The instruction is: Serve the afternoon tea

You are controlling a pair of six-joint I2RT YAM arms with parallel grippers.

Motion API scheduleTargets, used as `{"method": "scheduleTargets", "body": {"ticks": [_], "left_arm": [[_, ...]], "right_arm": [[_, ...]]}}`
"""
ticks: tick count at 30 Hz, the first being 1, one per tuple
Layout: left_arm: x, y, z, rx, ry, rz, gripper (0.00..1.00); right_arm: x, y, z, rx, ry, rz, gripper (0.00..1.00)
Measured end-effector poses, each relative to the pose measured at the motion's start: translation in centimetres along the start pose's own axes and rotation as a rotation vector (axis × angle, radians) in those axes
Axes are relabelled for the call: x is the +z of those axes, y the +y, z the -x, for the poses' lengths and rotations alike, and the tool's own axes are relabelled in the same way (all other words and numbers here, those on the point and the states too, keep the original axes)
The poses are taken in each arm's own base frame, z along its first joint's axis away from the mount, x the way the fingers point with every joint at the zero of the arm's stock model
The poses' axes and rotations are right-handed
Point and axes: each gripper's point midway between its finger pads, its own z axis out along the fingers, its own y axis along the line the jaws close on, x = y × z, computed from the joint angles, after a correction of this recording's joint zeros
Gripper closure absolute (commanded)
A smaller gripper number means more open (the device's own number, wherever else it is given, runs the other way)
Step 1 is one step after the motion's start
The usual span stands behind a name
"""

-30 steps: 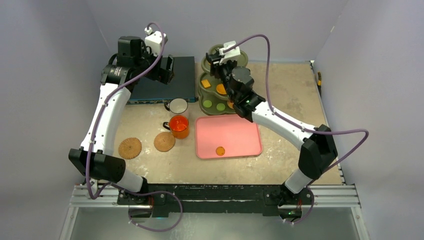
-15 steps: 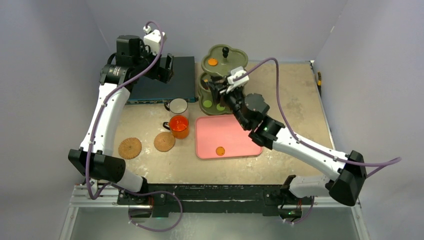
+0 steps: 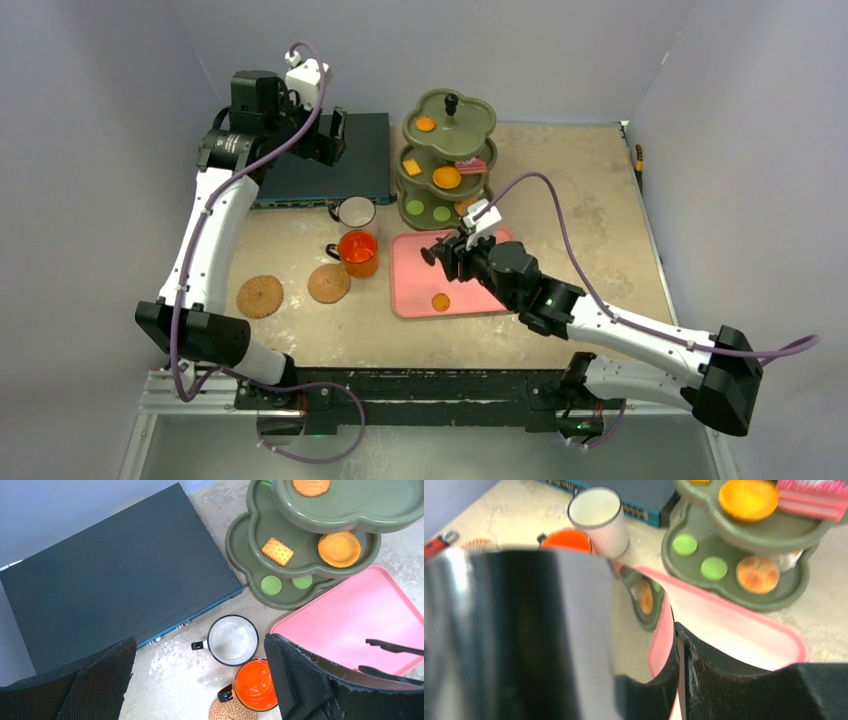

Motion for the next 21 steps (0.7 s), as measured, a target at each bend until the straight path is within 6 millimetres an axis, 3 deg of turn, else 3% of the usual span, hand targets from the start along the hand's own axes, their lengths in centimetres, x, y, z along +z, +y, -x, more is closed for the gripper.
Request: {"method": "scheduleTargets", "body": {"ticks": [11,21], "left_arm": [[-0.1,-0.1,0.1,-0.008,-0.006,-0.004,0.01],[-0.1,-0.3,0.1,-0.020,-0.009,-0.012,0.00]], "right_arm": [[-2.9,1.7,-7.4,0.052,0.164,0.054,0.46],[-3.1,2.3,-8.9,0.048,0.183,0.032,0.45]]}}
